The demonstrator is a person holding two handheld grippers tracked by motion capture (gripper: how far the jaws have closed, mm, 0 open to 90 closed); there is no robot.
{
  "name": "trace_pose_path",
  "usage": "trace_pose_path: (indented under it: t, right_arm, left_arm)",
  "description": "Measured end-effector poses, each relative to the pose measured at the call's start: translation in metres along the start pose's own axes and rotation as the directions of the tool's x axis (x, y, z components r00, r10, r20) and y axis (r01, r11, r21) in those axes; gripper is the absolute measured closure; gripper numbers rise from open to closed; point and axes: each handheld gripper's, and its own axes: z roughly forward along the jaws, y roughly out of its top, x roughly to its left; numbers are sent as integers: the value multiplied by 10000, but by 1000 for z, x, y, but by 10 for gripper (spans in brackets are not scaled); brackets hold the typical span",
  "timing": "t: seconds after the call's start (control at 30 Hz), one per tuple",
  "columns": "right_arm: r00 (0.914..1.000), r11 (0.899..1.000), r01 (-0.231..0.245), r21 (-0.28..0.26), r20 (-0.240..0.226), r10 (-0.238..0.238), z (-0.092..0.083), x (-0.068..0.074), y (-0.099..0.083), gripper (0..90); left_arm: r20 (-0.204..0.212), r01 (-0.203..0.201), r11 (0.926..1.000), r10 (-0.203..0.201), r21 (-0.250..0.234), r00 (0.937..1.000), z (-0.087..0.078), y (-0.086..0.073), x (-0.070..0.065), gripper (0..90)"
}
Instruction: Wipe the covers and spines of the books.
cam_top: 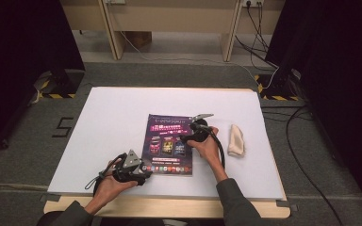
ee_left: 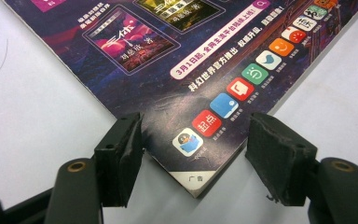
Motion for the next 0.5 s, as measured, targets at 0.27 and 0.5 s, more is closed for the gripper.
trace_pose_path:
  t: [0.27,0.5]
  right_arm:
    - [9986,9985,494,-241,199,-489,-34,1,-7,287]
    - [9977,9979,569,-299,381,-557,-58,-8,-20,288]
  left_arm:
    - [275,233,9985,-220,-489,9994,-3,-3,3,356]
    - [566,395,9928,-333,-1127,9978,-12,-6,7,269]
